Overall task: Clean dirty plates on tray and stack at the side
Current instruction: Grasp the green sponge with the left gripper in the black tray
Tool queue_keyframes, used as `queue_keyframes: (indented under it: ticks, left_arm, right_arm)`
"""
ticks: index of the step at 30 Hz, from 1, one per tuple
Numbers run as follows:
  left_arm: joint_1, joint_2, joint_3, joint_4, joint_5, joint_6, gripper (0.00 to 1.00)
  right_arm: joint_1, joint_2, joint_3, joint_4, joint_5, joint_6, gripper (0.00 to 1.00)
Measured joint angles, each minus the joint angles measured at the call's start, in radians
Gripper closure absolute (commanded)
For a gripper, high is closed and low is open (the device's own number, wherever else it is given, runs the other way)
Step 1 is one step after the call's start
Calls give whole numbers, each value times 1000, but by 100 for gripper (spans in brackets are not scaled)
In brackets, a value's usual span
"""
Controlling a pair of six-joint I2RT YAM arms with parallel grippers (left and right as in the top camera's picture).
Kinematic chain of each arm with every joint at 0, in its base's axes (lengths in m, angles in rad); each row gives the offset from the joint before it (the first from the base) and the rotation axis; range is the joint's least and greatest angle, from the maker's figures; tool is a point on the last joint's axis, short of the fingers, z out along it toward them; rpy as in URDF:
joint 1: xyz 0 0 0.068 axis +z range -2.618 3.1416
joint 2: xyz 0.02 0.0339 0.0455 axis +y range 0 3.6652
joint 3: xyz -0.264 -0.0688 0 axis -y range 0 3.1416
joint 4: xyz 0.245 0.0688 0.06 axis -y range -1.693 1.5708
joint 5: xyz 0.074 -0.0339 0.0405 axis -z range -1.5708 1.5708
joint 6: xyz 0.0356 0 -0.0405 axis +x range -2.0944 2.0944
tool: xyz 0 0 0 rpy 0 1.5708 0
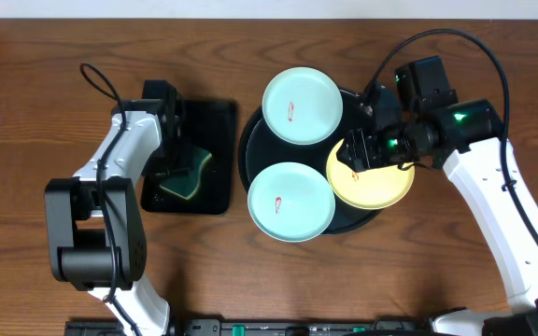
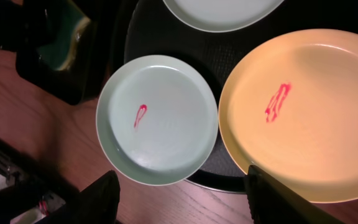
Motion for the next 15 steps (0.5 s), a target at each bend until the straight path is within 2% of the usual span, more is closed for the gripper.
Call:
queue_keyframes:
  ticks: [4,15]
  left_arm:
    - [0,0,0,-15,67,38,51]
    - [-2,-77,6,-56,126,113,50]
  right_arm:
    - [0,0,0,0,0,6,35]
    - [0,0,0,19,0,9,32]
